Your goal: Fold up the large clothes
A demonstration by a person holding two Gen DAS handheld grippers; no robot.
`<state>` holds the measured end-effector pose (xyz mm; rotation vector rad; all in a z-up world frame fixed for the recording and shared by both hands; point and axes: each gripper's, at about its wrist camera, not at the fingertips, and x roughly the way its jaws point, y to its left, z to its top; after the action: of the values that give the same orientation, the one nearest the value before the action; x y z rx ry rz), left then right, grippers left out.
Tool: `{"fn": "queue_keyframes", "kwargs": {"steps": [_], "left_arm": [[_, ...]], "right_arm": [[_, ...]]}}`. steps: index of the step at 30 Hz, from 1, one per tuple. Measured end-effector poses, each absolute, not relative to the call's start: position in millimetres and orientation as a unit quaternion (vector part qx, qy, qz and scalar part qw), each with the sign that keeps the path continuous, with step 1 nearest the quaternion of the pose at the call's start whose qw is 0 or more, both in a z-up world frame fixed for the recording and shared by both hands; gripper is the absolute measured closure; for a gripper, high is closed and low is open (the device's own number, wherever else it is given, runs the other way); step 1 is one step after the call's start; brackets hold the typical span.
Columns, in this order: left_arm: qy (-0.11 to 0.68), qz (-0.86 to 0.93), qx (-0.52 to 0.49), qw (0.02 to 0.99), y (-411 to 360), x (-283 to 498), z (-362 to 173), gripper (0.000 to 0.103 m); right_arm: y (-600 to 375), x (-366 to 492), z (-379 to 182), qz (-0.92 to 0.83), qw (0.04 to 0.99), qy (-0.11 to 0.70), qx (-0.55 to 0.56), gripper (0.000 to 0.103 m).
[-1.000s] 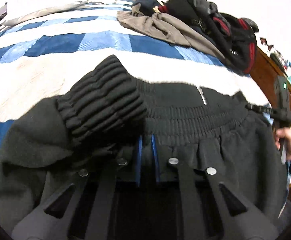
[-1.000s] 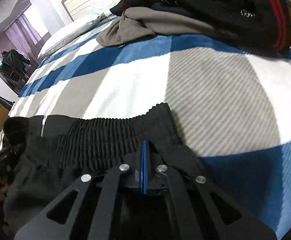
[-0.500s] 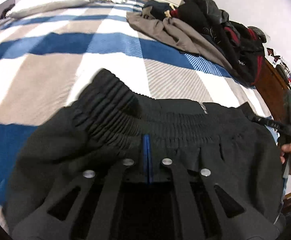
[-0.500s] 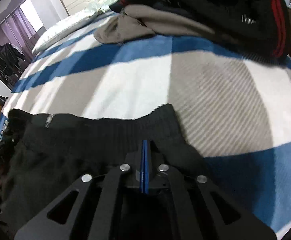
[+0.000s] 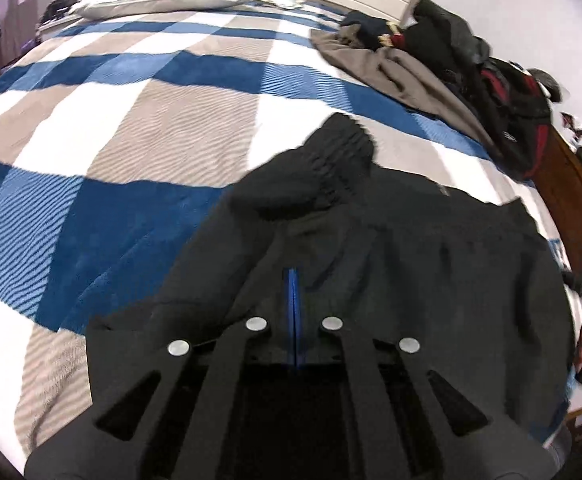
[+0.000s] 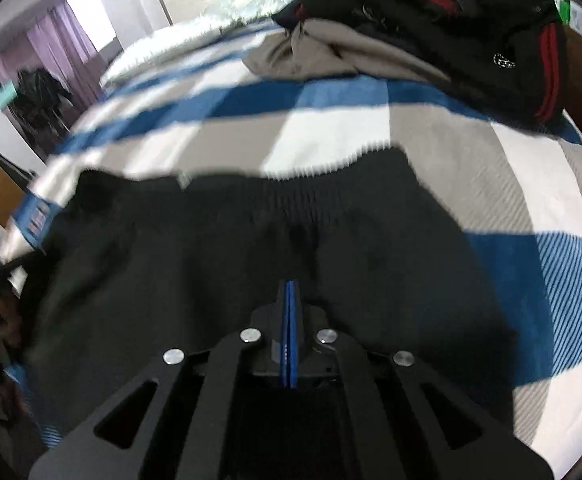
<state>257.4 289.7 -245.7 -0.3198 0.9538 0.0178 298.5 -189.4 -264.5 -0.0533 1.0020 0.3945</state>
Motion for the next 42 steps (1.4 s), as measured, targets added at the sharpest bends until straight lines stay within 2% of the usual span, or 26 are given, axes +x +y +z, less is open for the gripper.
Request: {"fn": "queue_keyframes", "kwargs": {"steps": [3,7,12,17,21,23,27,34,38,42], "left_arm": [[0.455,0.027,-0.165,0.874,299,268,-259,0.101],[0.455,0.05,-0.159,0.875,302,282,-279,0.1],[0.449,0.049,-0.202,0.869,318,293,-293,0.099],[0.453,0.054,-0.191,0.869,314,293,-287,0.1],[0.452,0.05,-0.188,0.871,306,279,-263,0.101],[0.449,0.036,-0.197,0.871,297,261,-247,0.101],[0.45,0.005,-0.178,0.875,262,221,-224,0.101],[0.455,-0.025,-0.147,0.878,202,160,-217,0.101],[0.462,0.004,-0.141,0.875,198,146,-233,0.101],[0.472,0.007,-0.157,0.868,209,149,-254,0.1]], "right_arm": [[-197,307,-290,0.179,0.851,0.494,0.001,0.103],[-186,313,-300,0.176,0.861,0.477,-0.029,0.103],[-194,324,-307,0.19,0.857,0.478,0.006,0.103],[-197,326,-309,0.196,0.855,0.481,0.016,0.103],[-175,322,-298,0.167,0.854,0.49,-0.058,0.103],[-162,315,-289,0.152,0.85,0.495,-0.099,0.103],[-156,282,-267,0.195,0.846,0.491,-0.079,0.103],[-167,186,-236,0.231,0.853,0.458,-0.097,0.103],[-205,158,-243,0.198,0.859,0.464,-0.085,0.103],[-242,162,-280,0.16,0.847,0.502,-0.072,0.103]]}}
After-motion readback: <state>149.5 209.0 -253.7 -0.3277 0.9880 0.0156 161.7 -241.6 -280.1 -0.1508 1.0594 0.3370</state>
